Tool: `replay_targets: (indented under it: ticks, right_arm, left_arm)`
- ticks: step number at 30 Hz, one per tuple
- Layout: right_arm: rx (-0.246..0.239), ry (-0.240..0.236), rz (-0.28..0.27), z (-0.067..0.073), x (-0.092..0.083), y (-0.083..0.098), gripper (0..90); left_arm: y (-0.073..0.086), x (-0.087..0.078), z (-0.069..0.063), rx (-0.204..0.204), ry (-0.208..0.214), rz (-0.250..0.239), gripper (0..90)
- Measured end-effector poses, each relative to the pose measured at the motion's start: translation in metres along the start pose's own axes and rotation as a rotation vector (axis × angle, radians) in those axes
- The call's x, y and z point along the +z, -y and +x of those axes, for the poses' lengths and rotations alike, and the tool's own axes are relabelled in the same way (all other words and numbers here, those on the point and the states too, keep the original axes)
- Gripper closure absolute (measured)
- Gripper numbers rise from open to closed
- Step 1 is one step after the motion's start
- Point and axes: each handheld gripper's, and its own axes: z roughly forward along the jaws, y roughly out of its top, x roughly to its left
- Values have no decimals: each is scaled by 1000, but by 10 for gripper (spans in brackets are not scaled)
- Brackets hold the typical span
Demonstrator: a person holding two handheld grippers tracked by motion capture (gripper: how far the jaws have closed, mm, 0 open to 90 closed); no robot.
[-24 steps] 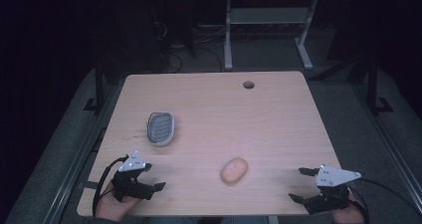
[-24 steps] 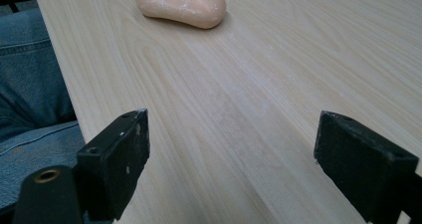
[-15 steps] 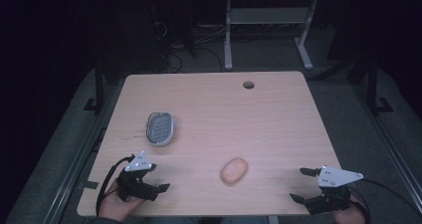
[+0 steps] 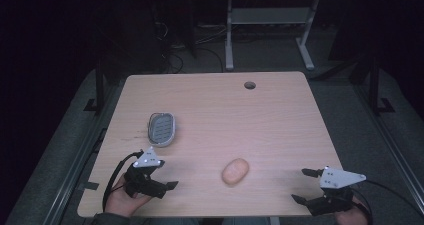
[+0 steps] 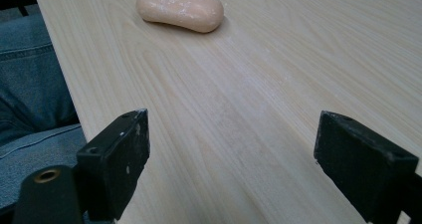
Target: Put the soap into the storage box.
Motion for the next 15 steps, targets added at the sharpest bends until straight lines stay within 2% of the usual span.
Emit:
replay_targets:
  ticks: [15]
  right_arm:
    - [0, -6, -5, -1, 0, 0, 138]
  left_arm:
    - [-30, 18, -9, 36, 46, 27, 157]
